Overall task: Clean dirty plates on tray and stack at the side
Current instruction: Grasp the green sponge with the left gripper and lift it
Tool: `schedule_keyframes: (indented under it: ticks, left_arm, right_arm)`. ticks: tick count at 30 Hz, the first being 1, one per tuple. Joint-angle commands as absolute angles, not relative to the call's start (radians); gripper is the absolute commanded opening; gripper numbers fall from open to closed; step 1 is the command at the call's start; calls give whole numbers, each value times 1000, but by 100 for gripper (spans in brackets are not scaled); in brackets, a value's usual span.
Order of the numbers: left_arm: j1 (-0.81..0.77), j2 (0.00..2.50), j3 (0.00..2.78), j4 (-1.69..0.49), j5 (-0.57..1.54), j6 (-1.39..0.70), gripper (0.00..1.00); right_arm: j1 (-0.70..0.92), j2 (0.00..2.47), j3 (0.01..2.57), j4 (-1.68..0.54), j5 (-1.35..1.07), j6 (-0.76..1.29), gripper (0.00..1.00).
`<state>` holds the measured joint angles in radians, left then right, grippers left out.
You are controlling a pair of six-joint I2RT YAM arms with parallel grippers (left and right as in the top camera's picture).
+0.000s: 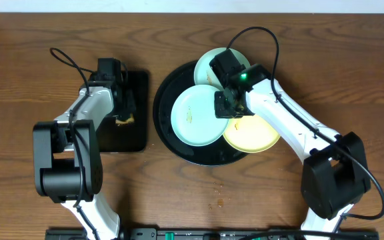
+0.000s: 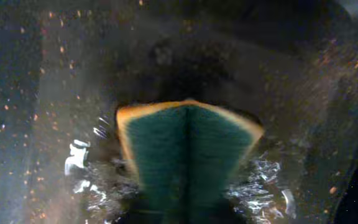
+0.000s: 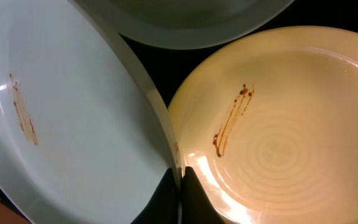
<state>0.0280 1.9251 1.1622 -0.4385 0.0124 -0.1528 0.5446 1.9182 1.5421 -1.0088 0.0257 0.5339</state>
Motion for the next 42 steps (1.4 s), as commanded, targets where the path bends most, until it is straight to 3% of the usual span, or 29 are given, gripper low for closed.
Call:
schedule_keyframes:
  ticks: [1,16,42]
  left_arm:
    - [32,1930,1157,-445,10,-143,7]
    - [35,1395,1208,-492,6,-143,7]
    - [35,1439,1208,-500,7,-60,8]
  right_arm:
    - [551,1914,1539,-1010,25,546,1]
    - [550,1913,1539,-1058,25,515,1]
    - [549,1914,1539,-1044,25,515,1]
